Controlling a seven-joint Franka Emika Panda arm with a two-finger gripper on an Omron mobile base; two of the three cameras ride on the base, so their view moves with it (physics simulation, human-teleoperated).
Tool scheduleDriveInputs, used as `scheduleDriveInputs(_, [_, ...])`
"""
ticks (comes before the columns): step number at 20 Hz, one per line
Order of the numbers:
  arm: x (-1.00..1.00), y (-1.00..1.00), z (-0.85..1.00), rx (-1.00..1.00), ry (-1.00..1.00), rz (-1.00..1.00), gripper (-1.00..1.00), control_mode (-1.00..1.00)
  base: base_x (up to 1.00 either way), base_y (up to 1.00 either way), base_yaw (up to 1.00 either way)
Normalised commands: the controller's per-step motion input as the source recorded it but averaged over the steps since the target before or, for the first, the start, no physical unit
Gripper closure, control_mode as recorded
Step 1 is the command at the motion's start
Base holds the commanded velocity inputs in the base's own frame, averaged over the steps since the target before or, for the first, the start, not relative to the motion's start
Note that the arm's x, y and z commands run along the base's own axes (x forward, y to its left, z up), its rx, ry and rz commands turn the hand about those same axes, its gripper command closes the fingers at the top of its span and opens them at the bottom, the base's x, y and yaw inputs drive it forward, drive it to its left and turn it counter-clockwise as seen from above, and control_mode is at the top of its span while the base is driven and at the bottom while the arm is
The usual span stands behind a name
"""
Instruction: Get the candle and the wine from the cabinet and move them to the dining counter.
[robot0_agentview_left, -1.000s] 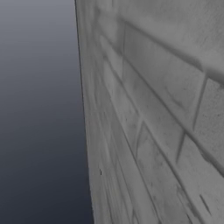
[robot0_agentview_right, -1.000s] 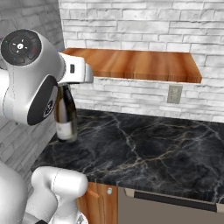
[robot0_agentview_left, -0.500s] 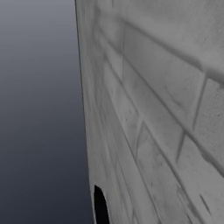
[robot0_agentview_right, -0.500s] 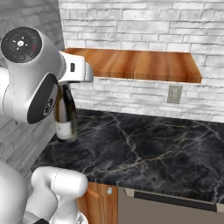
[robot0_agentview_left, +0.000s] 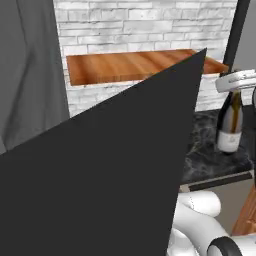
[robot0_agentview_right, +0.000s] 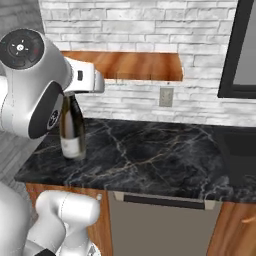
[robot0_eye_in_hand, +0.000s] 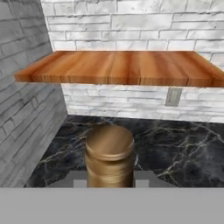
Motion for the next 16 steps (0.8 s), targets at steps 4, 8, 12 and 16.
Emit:
scheduleDriveInputs(4, [0.00, 0.00, 0.00, 0.00, 0.00, 0.00, 1.00, 1.00, -0.21, -0.98, -0.56])
scheduleDriveInputs(8, [0.00, 0.00, 0.00, 0.00, 0.00, 0.00, 1.00, 1.00, 0.00, -0.64, -0.81])
scheduleDriveInputs(12, [0.00, 0.00, 0.00, 0.00, 0.00, 0.00, 1.00, 1.00, 0.00, -0.31, -0.89])
scheduleDriveInputs(16, [0.00, 0.00, 0.00, 0.00, 0.00, 0.00, 1.00, 1.00, 0.00, -0.26, -0.90])
